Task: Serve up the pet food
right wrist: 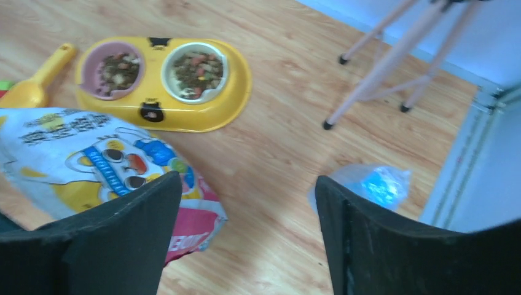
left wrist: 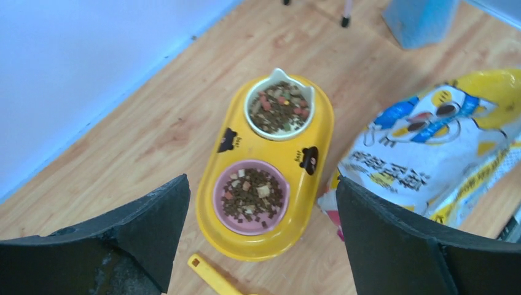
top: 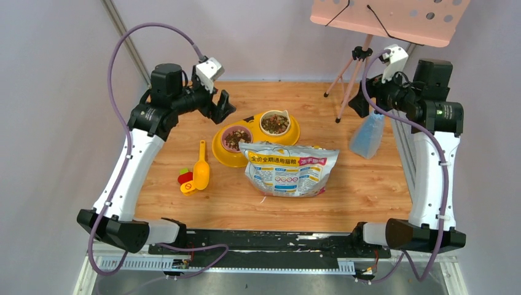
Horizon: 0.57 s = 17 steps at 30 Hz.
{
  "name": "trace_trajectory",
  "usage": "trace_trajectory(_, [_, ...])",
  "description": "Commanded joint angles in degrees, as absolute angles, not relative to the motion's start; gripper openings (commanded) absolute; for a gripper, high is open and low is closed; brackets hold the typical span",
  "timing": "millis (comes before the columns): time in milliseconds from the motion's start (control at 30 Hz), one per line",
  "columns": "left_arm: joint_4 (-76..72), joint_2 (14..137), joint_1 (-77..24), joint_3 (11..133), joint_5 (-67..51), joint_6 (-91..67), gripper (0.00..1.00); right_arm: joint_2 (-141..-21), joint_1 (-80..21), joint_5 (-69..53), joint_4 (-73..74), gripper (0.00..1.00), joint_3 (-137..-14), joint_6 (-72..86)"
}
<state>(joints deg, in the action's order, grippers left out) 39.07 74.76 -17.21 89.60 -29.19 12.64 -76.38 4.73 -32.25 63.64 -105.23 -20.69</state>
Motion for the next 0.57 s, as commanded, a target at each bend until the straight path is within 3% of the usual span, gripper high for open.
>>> trace_trajectory(0, [35.1,73.7,-16.7,91.9,-18.9,7.6,0.99,-71.3,7.0,-27.1,52.1,0.95,-99.3,-9.1])
trace_trajectory(33, [35.0,73.3,-16.6,91.3,-16.3,7.5,0.99,-70.5,7.1,-26.4,50.7,0.99,-98.2,-7.8])
trace_trajectory(233, [33.8,71.6,-14.5,88.3,-6.6,4.2,1.0,-70.0,7.1,-15.7,48.5,1.0,-96.7,1.1])
trace_trajectory(533, [33.1,71.8,-13.6,88.0,-10.4,2.4,1.0,-68.5,7.1,-7.7,45.4,1.0,-96.8,3.4])
